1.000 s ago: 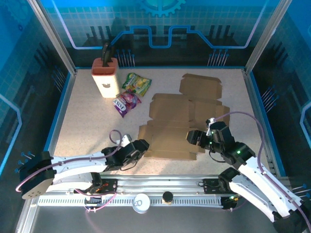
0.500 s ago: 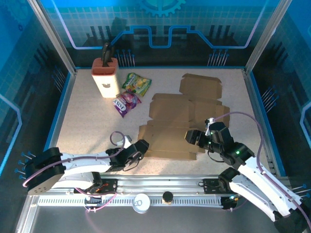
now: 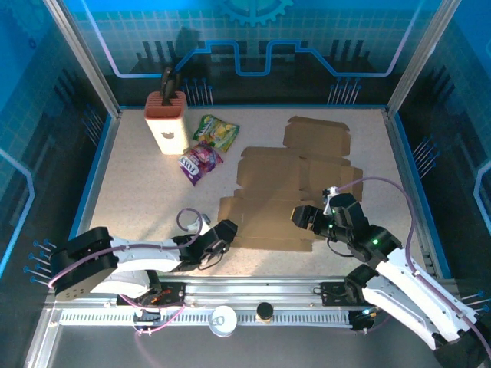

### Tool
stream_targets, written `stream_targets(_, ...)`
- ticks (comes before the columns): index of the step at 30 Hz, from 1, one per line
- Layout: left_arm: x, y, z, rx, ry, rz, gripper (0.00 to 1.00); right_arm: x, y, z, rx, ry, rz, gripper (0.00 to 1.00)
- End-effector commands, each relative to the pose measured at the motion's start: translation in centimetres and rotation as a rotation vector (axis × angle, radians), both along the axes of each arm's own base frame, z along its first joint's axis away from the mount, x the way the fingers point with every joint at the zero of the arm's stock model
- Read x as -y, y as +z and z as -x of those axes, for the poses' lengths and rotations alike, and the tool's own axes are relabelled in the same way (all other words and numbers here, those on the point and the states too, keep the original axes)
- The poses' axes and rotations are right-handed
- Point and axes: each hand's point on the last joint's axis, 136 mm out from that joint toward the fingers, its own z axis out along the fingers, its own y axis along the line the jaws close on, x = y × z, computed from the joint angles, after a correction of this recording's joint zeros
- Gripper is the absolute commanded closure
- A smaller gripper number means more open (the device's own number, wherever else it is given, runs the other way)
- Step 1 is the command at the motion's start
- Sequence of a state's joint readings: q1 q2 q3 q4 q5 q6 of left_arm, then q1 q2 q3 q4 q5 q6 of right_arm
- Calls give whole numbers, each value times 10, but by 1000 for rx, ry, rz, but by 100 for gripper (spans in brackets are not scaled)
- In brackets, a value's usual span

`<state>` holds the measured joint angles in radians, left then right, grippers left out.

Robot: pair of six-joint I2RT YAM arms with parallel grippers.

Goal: Fold the paper box

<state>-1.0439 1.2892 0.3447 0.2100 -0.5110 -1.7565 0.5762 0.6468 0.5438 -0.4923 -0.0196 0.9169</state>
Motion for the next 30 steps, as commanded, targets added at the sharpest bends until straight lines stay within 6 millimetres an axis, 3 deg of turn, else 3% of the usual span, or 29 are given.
stream_targets(1,0,-1,4,-20,9,9,50,-4,3,3,6,16,-22,25)
stream_targets(9,-12,8,16,-51,36,-29,38,-5,2,2,7,15,-19,25)
stream_targets(23,0,11,-9,11,28,40,46,-9,-4,4,-11,30,-29,25)
stream_targets(30,8,-6,-8,-42,20,65,49,-10,-5,5,-11,29,-36,25)
